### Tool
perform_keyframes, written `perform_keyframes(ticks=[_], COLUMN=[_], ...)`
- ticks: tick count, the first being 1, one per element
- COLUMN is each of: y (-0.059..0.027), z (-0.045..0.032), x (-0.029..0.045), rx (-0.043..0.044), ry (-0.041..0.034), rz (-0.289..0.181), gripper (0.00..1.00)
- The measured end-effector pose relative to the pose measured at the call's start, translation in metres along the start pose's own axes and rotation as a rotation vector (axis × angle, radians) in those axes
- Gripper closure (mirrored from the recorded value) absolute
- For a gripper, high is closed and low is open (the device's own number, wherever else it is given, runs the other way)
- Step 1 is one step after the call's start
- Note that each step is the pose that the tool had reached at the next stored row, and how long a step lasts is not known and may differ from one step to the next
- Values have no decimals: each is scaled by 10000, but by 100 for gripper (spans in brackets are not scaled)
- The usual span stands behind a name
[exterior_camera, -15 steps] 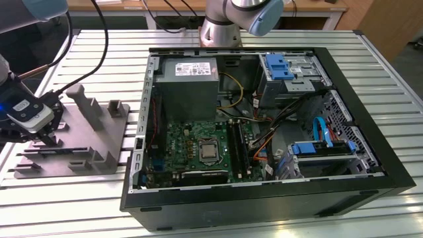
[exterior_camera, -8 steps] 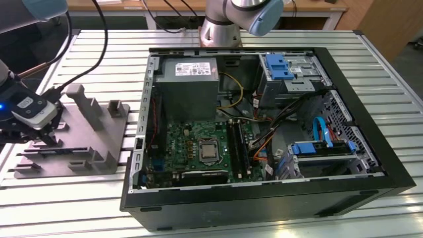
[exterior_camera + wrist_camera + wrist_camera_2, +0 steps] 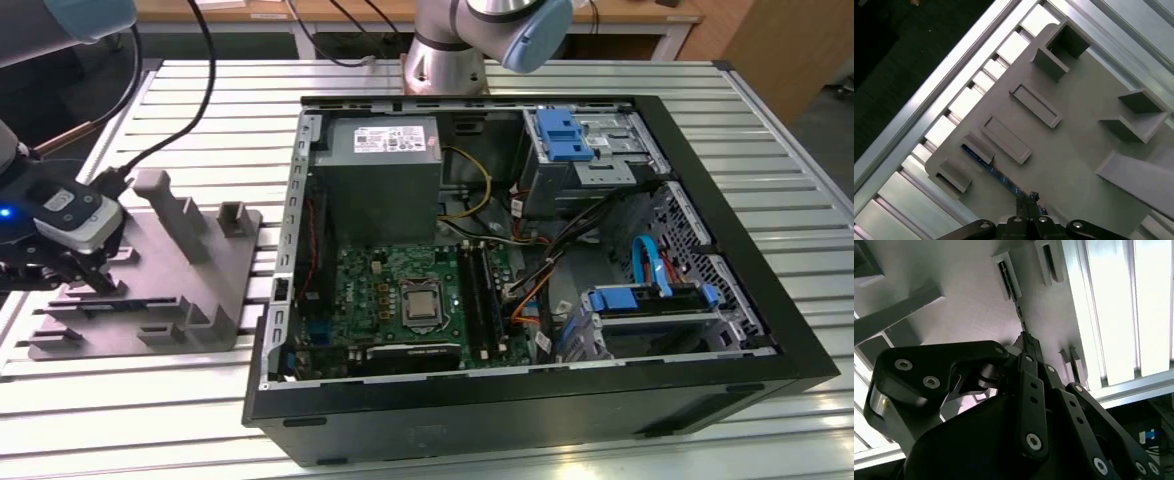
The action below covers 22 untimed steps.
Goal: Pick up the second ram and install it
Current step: 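Pick up the second ram and move it above second insertion slot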
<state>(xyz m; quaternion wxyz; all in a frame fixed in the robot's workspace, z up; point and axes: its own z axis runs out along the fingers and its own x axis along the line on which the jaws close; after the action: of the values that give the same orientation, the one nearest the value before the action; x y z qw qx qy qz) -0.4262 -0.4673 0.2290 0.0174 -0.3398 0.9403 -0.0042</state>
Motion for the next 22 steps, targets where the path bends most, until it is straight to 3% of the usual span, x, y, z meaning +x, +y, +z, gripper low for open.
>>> perform_keyframes(ticks=[22], y=[0], z=[1], x=[0], rx=[-83], ry=[-56], rz=[-2786], gripper=[90])
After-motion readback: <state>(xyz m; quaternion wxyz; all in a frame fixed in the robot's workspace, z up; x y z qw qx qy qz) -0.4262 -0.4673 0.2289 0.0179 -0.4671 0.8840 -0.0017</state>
